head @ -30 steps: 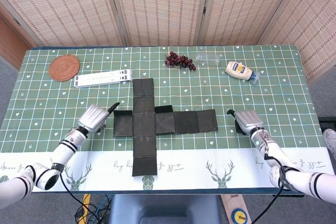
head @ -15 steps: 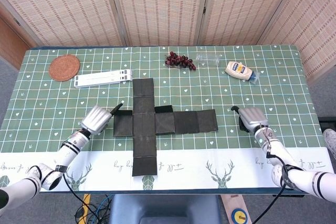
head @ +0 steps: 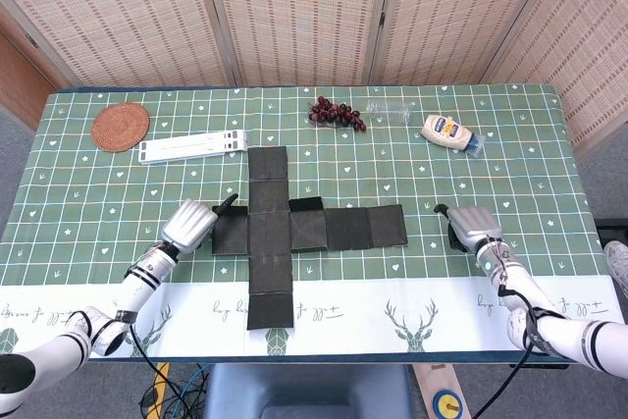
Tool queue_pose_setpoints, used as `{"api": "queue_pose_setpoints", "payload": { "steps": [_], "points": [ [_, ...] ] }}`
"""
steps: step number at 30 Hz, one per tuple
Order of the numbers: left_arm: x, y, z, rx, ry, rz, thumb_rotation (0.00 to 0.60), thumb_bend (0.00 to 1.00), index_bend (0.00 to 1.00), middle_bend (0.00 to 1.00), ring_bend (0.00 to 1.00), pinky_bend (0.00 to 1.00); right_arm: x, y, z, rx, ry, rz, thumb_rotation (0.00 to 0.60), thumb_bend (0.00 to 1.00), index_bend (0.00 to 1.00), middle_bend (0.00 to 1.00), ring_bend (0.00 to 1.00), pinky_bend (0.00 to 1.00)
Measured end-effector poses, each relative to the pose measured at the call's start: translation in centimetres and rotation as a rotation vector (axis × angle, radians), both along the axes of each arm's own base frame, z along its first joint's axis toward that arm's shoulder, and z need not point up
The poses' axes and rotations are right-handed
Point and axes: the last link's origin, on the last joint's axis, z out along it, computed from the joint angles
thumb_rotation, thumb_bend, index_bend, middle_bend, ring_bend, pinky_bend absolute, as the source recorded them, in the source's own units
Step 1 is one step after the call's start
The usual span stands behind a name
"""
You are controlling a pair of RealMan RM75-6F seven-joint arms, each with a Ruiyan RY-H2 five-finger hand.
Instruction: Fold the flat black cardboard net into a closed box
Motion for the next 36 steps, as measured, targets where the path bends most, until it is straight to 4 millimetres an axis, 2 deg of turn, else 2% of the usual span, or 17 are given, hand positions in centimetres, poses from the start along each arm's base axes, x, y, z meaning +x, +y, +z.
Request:
{"api": "queue_pose_setpoints", "payload": {
  "steps": [17, 23, 31, 36],
  "points": [
    [1.4, 0.0, -0.8, -0.034, -0.142, 0.051, 0.600, 0.25, 0.00, 0.90, 0.92, 1.00, -0.5, 0.2, -0.5, 0.010, 0.016, -0.014, 0.600, 1.00, 0.14, 0.90, 1.00, 0.99],
    [1.8, -0.1, -1.0, -0.047, -0.176, 0.061, 0.600, 0.25, 0.00, 0.89, 0.92, 1.00, -0.3, 0.3, -1.8, 0.041, 0.006, -0.026, 0.600, 1.00, 0.13, 0.90, 1.00, 0.99],
    [1.9, 0.1, -0.8, -0.043, -0.188, 0.069, 0.600, 0.25, 0.00, 0.89, 0.92, 1.00, 1.1, -0.3, -3.8, 0.065, -0.023, -0.001, 0.600, 1.00, 0.13, 0.90, 1.00, 0.99],
    [1.8, 0.0, -0.8, -0.047, -0.182, 0.073, 0.600, 0.25, 0.00, 0.89, 0.92, 1.00, 1.2, -0.3, -3.9, 0.067, -0.021, -0.002, 0.600, 1.00, 0.13, 0.90, 1.00, 0.99]
  ]
}}
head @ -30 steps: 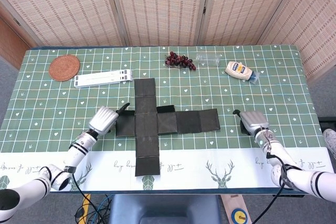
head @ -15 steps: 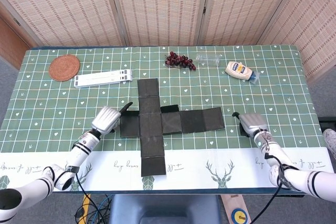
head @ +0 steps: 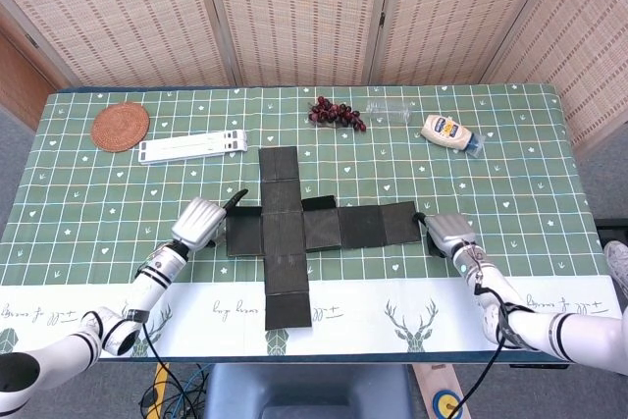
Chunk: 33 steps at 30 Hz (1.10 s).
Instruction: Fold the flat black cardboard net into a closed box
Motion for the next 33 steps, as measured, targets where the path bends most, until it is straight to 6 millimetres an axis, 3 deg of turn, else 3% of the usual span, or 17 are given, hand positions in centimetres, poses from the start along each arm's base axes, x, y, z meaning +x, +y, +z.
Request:
{"api": "queue_pose_setpoints", "payload": {
  "steps": [9, 16, 33],
  "points": [
    [0.1, 0.0, 0.1, 0.002, 0.000, 0.001, 0.600, 0.25, 0.00, 0.89, 0.92, 1.00, -1.3, 0.8, 1.1, -0.006, 0.022, -0.021, 0.600, 1.00, 0.13, 0.90, 1.00, 0.99],
    [0.3, 0.0, -0.2, -0.002, 0.004, 0.002, 0.600, 0.25, 0.00, 0.89, 0.92, 1.00, -1.7, 0.7, 0.3, -0.005, 0.009, -0.029, 0.600, 1.00, 0.13, 0.90, 1.00, 0.99],
    [1.3, -0.3, -0.5, -0.020, -0.032, -0.011, 0.600, 0.25, 0.00, 0.89, 0.92, 1.00, 0.7, 0.6, -1.4, -0.010, -0.084, 0.049, 0.600, 1.00, 0.12, 0.90, 1.00, 0.99]
  ]
}}
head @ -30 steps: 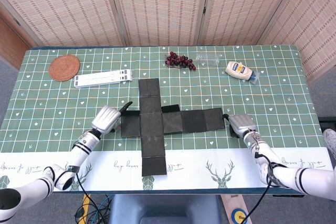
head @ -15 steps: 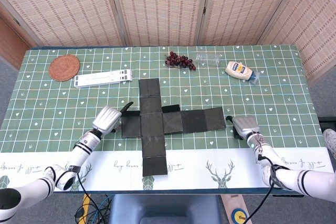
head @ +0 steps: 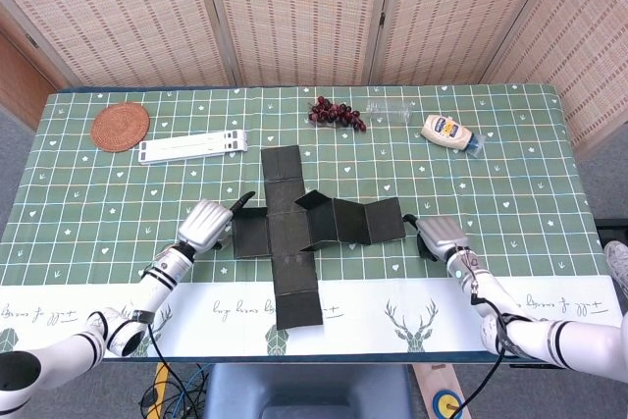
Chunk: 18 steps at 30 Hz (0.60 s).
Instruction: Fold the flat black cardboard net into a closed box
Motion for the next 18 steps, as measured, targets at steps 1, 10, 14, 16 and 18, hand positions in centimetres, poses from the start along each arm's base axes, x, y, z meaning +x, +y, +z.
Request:
{"api": "queue_pose_setpoints", "payload": {
  "steps": [1, 10, 14, 16, 18],
  "points": [
    [0.1, 0.0, 0.0, -0.002, -0.006, -0.001, 0.600, 0.25, 0.00, 0.89, 0.92, 1.00, 0.2, 0.0, -0.1, -0.001, -0.007, 0.007, 0.600, 1.00, 0.12, 0.90, 1.00, 0.99],
    [1.2, -0.4, 0.0, -0.020, -0.070, -0.001, 0.600, 0.25, 0.00, 0.89, 0.92, 1.00, 2.2, 0.1, -0.6, -0.009, -0.069, 0.064, 0.600, 1.00, 0.12, 0.90, 1.00, 0.99],
    [1.8, -0.5, 0.0, -0.031, -0.093, -0.005, 0.600, 0.25, 0.00, 0.89, 0.92, 1.00, 3.0, 0.3, -1.0, -0.003, -0.093, 0.086, 0.600, 1.00, 0.12, 0.90, 1.00, 0.99],
    [2.1, -0.4, 0.0, -0.032, -0.103, -0.008, 0.600, 0.25, 0.00, 0.89, 0.92, 1.00, 3.4, 0.3, -1.3, -0.001, -0.106, 0.095, 0.600, 1.00, 0.12, 0.90, 1.00, 0.99],
    [2.3, -0.4, 0.0, -0.035, -0.113, -0.009, 0.600, 0.25, 0.00, 0.89, 0.91, 1.00, 3.8, 0.3, -1.4, 0.000, -0.116, 0.101, 0.600, 1.00, 0.12, 0.90, 1.00, 0.99]
  ]
}}
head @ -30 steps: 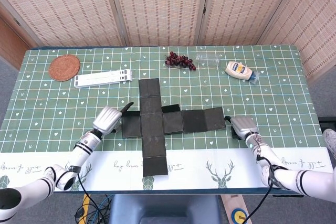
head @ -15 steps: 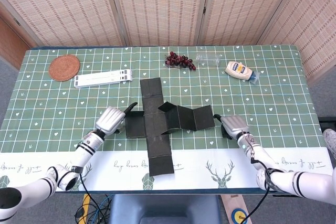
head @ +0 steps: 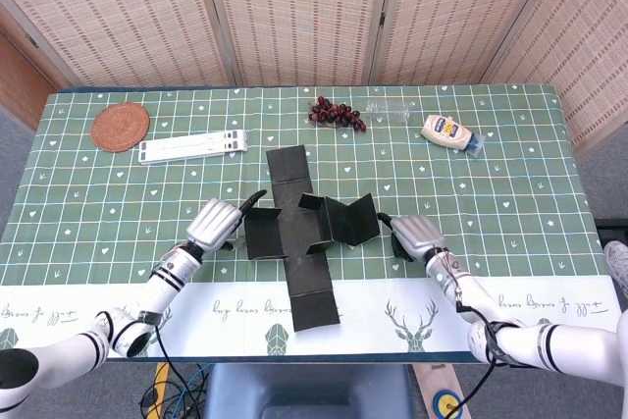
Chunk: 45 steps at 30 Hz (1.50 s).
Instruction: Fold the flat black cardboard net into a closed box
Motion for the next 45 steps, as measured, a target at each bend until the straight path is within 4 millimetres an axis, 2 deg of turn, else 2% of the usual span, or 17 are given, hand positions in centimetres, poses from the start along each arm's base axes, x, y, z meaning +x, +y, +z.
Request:
{"api": "queue_pose_setpoints", "payload": {
  "steps": [17, 30, 32, 35, 38, 41, 45],
  "points": [
    [1.5, 0.1, -0.5, -0.018, -0.060, -0.007, 0.600, 0.25, 0.00, 0.89, 0.91, 1.00, 2.7, 0.3, -1.2, 0.021, -0.039, 0.061, 0.600, 1.00, 0.12, 0.90, 1.00, 0.99],
    [0.6, 0.9, 1.3, 0.030, -0.050, 0.019, 0.600, 0.25, 0.00, 0.88, 0.91, 1.00, 1.8, 0.2, 0.3, -0.019, -0.025, 0.041, 0.600, 0.99, 0.11, 0.90, 1.00, 0.99],
    [0.2, 1.0, 1.8, 0.043, -0.047, 0.030, 0.600, 0.25, 0.00, 0.88, 0.91, 1.00, 1.4, 0.3, 0.8, -0.033, -0.024, 0.034, 0.600, 0.91, 0.10, 0.88, 1.00, 0.99],
    [-0.5, 1.1, 2.6, 0.063, -0.046, 0.052, 0.600, 0.25, 0.00, 0.88, 0.90, 1.00, 0.9, 0.6, 1.5, -0.043, -0.027, 0.022, 0.600, 0.65, 0.09, 0.79, 0.97, 0.99],
    [-1.3, 1.2, 3.6, 0.087, -0.049, 0.077, 0.600, 0.25, 0.00, 0.87, 0.90, 1.00, 0.7, 1.2, 2.1, -0.031, -0.054, -0.001, 0.600, 0.48, 0.09, 0.70, 0.90, 0.99],
    [-2.1, 1.3, 4.5, 0.108, -0.053, 0.104, 0.600, 0.25, 0.00, 0.87, 0.90, 1.00, 0.5, 2.0, 2.9, -0.007, -0.090, -0.025, 0.600, 0.41, 0.09, 0.66, 0.87, 0.99],
    [-3.0, 1.3, 5.6, 0.129, -0.053, 0.138, 0.600, 0.25, 0.00, 0.87, 0.90, 1.00, 0.4, 2.9, 3.6, 0.027, -0.143, -0.045, 0.600, 0.39, 0.09, 0.66, 0.86, 0.99]
  ]
}}
